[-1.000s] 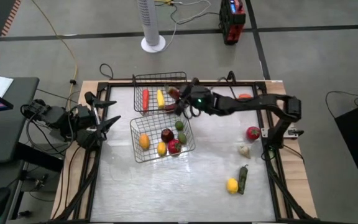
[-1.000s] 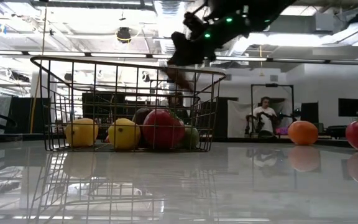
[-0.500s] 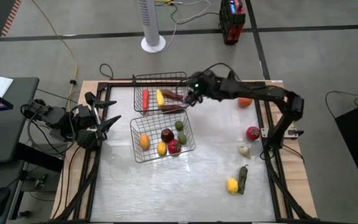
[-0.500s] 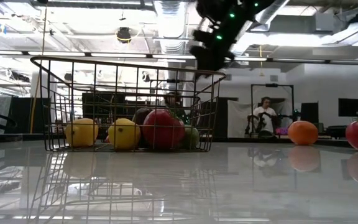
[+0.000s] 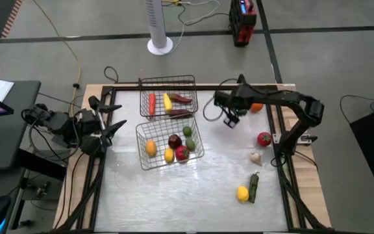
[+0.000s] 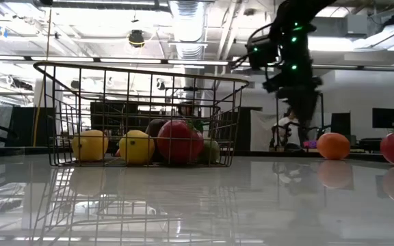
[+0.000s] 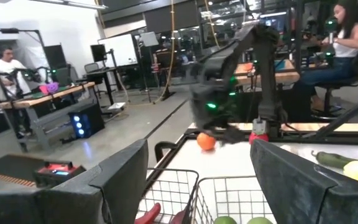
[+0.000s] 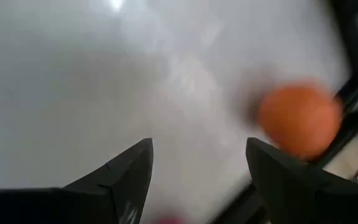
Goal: Sort produce into baskets
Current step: Put the green chili pepper into the black wire basket
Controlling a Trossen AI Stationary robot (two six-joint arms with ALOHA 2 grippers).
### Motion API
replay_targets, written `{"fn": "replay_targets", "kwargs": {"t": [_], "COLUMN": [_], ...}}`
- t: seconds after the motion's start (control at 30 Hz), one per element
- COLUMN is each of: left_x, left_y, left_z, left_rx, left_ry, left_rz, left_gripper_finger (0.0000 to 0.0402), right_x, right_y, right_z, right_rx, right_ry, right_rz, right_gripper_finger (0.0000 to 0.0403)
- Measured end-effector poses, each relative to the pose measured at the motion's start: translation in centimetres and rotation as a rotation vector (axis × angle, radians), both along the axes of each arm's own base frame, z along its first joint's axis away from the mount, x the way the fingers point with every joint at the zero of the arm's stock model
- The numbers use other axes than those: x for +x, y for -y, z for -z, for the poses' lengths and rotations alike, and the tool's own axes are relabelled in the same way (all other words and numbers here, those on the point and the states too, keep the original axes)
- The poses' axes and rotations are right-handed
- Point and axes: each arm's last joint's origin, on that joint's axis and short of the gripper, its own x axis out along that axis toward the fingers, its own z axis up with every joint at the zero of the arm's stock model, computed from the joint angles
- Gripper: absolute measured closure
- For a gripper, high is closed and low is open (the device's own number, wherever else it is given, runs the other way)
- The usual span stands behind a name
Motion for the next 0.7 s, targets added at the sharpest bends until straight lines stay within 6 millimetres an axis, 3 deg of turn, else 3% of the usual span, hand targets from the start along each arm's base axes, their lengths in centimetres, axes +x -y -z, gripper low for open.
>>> {"fn": "replay_targets", "kwargs": {"t": [0.2, 0.53, 0.7], "left_x": [0.0, 0.0, 0.0], "left_y": [-0.1, 0.0, 0.0], "left_z": [0.0, 0.0, 0.0], "left_rx": [0.001, -0.024, -0.036], "left_ry": [-0.001, 0.006, 0.012], "left_rz": [-0.021, -0.010, 0.008], "left_gripper_finger": [0.0129, 0.0129, 0.0129], "right_x": [0.4, 1.2, 0.9], "right_y": [-6.2, -19.2, -25.0], "right_z": [-0.7, -1.4, -1.6], "right_rx": [0.063, 0.243, 0.292], "right_ry": [-0.066, 0.186, 0.355], "right_rz": [-0.049, -0.064, -0.172], "right_gripper_finger": [0.0116, 0.0116, 0.0116]}}
